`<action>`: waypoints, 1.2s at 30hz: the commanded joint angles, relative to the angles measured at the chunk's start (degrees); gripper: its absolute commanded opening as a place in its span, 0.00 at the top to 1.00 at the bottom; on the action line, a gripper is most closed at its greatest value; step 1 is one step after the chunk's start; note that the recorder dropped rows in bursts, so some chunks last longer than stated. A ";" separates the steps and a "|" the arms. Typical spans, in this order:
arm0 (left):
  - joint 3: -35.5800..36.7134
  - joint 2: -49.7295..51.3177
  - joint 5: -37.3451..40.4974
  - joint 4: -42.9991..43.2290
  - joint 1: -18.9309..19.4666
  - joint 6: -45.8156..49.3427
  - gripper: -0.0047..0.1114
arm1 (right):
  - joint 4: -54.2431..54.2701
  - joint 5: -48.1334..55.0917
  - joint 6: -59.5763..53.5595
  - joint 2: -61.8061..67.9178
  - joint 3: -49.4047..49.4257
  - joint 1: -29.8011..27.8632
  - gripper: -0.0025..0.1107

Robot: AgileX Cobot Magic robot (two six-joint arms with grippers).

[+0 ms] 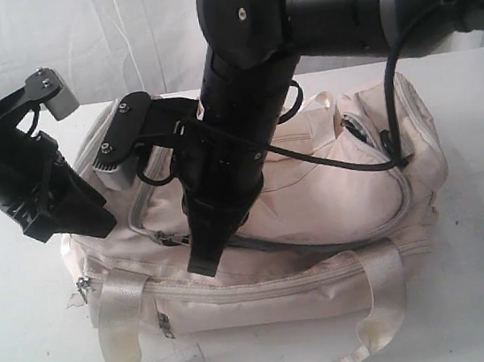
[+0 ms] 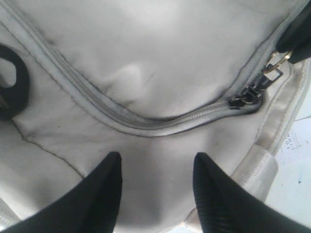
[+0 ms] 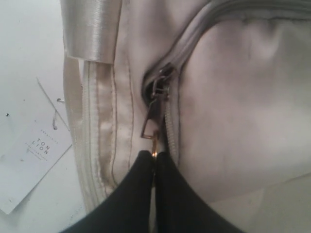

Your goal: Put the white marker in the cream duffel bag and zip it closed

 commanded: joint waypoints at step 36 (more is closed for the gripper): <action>4.02 -0.52 10.35 -15.99 0.10 52.95 0.52 | -4.66 -0.02 0.94 -4.12 0.01 -0.39 0.98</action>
